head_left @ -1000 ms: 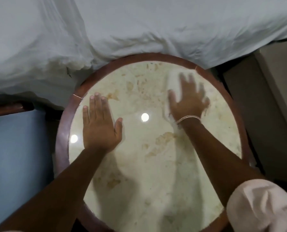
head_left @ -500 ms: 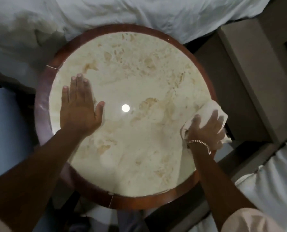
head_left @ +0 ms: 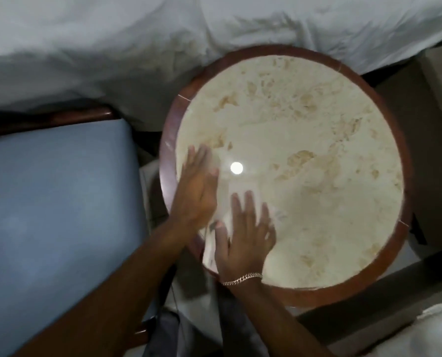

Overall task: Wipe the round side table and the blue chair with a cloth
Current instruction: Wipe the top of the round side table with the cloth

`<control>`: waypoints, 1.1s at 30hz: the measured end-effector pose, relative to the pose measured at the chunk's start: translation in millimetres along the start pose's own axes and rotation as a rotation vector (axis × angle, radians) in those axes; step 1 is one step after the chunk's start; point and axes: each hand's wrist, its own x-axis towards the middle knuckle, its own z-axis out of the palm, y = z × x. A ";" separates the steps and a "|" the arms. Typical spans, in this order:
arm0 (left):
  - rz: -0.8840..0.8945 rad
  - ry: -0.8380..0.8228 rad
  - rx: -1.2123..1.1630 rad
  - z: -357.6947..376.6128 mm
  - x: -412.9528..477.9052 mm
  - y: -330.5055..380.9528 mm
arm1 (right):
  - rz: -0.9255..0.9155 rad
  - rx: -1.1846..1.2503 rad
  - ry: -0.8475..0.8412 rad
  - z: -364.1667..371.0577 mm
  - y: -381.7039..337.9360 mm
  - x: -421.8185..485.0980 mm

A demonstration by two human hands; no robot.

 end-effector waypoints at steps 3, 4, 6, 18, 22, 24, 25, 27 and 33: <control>0.024 -0.034 0.054 8.7 -54.8 -1.9 | 0.170 0.529 0.138 -5.3 -17.3 20.9; 0.018 -0.031 0.157 14.3 -64.2 -4.2 | 0.336 0.626 0.211 -8.7 -13.5 32.0; 0.009 -0.040 0.419 27.9 -77.2 -6.2 | 0.414 0.501 0.207 -16.4 2.1 47.3; 0.030 0.137 0.761 -34.0 106.3 -43.3 | -0.082 -0.444 -0.629 -49.5 47.5 63.5; 0.013 0.134 0.677 -5.8 -3.1 -49.1 | -0.078 -0.522 -0.758 -57.6 31.8 73.0; -0.005 0.090 0.643 6.0 -44.6 -47.6 | -0.089 -0.573 -0.816 -60.1 30.5 77.0; -0.003 0.082 0.636 5.8 -43.9 -48.4 | -0.089 -0.589 -0.833 -59.8 30.2 77.8; 0.010 0.109 0.666 -2.5 -0.2 -42.7 | -0.099 -0.628 -0.864 -58.6 30.4 82.8; -0.006 0.067 0.748 -25.1 195.1 -16.2 | -0.101 -0.678 -0.904 -50.2 33.3 88.7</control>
